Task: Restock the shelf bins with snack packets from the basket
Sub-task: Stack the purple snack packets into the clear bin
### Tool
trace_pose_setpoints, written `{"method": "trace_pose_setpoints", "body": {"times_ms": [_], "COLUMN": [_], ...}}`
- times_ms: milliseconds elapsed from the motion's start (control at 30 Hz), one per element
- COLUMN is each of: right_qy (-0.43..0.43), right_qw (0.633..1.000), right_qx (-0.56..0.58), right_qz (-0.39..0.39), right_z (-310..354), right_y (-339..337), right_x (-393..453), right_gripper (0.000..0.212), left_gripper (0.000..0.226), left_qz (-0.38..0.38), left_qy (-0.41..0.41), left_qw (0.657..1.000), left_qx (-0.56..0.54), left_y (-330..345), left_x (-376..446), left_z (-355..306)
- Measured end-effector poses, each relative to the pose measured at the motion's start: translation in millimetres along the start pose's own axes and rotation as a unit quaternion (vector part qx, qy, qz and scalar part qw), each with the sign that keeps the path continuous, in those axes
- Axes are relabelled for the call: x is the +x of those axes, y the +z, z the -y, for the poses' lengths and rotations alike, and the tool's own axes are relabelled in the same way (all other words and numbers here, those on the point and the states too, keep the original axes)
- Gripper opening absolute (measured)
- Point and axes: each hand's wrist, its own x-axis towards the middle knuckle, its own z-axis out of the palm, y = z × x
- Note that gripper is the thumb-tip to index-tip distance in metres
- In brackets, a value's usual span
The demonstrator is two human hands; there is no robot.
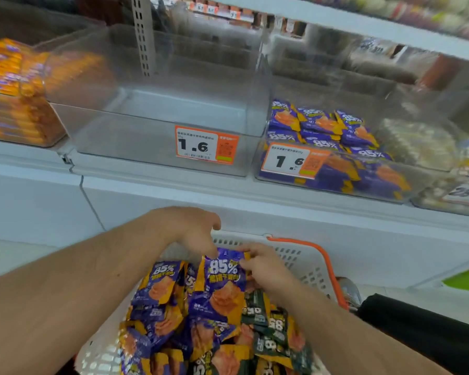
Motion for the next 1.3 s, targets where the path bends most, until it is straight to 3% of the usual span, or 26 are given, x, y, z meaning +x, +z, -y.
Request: {"method": "trace_pose_setpoints", "body": {"times_ms": [100, 167, 267, 400, 467, 600, 633, 700, 767, 867, 967, 1100, 1167, 1300], "right_qy": [-0.06, -0.104, -0.177, -0.27, -0.313, -0.351, -0.355, -0.341, -0.307, -0.255, -0.204, -0.154, -0.125, -0.083], "right_qw": [0.997, 0.99, 0.978, 0.953, 0.942, 0.925, 0.918, 0.903, 0.888, 0.884, 0.912, 0.938, 0.923, 0.881], "right_qx": [0.057, 0.092, 0.113, 0.127, 0.105, 0.058, 0.08, 0.144, 0.201, 0.146, 0.03, -0.124, -0.228, -0.383], "right_qz": [0.004, 0.014, 0.001, -0.05, -0.058, -0.135, -0.156, -0.217, -0.276, -0.364, -0.354, -0.285, -0.285, -0.266], "right_z": [32.6, 57.0, 84.6, 107.3, 114.5, 141.5, 152.0, 175.9, 196.7, 213.3, 217.8, 217.8, 217.1, 217.9], "right_y": [-25.7, -39.0, -59.3, -86.8, -92.2, -96.5, -99.0, -109.0, -124.7, -147.4, -154.9, -143.5, -133.1, -121.9], "right_x": [-22.4, -37.6, -52.5, -70.5, -76.9, -77.7, -77.9, -78.4, -71.4, -33.1, 6.0, 35.5, 41.7, 36.5], "right_gripper": [0.031, 0.034, 0.033, 0.045, 0.043, 0.036, 0.035, 0.028, 0.021, 0.022, 0.018, 0.02, 0.018, 0.032], "left_gripper": [0.064, 0.04, 0.015, 0.017, 0.02, 0.017, 0.016, 0.023, 0.042, 0.065, 0.075, 0.074, 0.074, 0.074], "left_qz": [-0.008, -0.056, -0.131, -0.184, -0.211, -0.333, -0.404, -0.594, -0.67, -0.593, -0.508, -0.5, -0.504, -0.503], "left_qy": [0.019, 0.05, 0.113, 0.181, 0.205, 0.178, 0.147, 0.077, 0.052, 0.025, 0.001, -0.02, -0.015, -0.014], "left_qw": [0.999, 0.99, 0.952, 0.87, 0.811, 0.696, 0.694, 0.729, 0.738, 0.805, 0.859, 0.864, 0.863, 0.863], "left_qx": [-0.045, -0.116, -0.252, -0.421, -0.506, -0.611, -0.577, -0.33, -0.07, 0.015, 0.06, 0.05, 0.042, 0.043], "left_y": [-17.2, -27.1, -42.9, -65.8, -73.2, -80.5, -80.7, -78.4, -72.3, -60.8, -54.2, -54.1, -52.6, -50.9], "left_x": [-5.7, -9.0, -21.6, -41.9, -48.9, -46.4, -41.4, -31.7, -21.9, -13.1, -10.7, -11.7, -11.4, -10.8], "left_z": [-9.6, -11.5, -18.8, -29.9, -37.6, -51.5, -50.1, -41.3, -31.6, -28.7, -29.4, -32.1, -32.8, -31.3]}}
